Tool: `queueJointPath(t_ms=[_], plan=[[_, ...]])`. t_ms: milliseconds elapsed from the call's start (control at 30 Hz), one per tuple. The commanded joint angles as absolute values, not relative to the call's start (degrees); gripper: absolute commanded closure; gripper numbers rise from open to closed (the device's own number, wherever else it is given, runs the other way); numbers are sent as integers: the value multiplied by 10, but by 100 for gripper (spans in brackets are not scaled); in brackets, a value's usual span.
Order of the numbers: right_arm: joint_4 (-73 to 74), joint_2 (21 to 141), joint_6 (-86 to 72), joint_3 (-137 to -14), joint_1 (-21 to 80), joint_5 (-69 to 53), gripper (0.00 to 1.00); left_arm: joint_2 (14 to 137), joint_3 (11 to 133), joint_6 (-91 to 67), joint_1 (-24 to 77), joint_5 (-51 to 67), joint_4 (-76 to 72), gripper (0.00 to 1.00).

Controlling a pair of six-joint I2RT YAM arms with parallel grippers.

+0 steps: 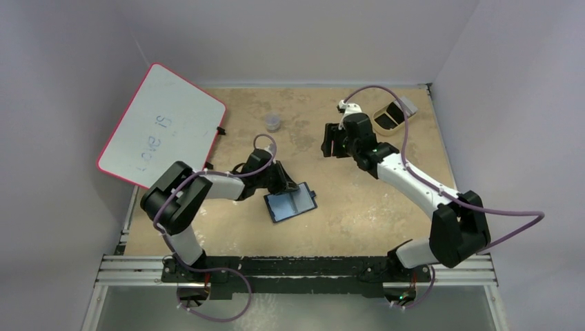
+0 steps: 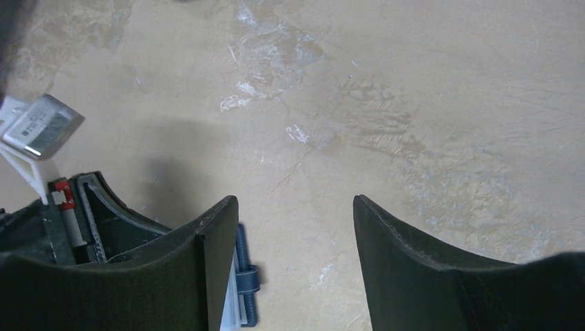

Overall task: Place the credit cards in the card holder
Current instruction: Turn over the card slot in the card holder.

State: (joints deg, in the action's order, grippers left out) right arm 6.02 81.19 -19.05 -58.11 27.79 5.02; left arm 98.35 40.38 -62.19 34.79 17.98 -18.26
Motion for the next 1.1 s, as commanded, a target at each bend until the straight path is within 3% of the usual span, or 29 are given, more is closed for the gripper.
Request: queueJointPath(t_ms=[0,267,567,733,1067], plan=[[57,822,-165,-612,264,51,36,1004,405,-615,355,174,-222,89],[85,843,-125,-649,229,80,36,943,422,-585,356,149,-148,83],[100,911,-25,-730,181,110,35,789,419,-498,356,50,93,63],[136,974,17,-823,140,121,36,717,348,-521,355,27,111,57],[185,1067,62,-937,97,160,35,692,280,-560,355,19,59,50]])
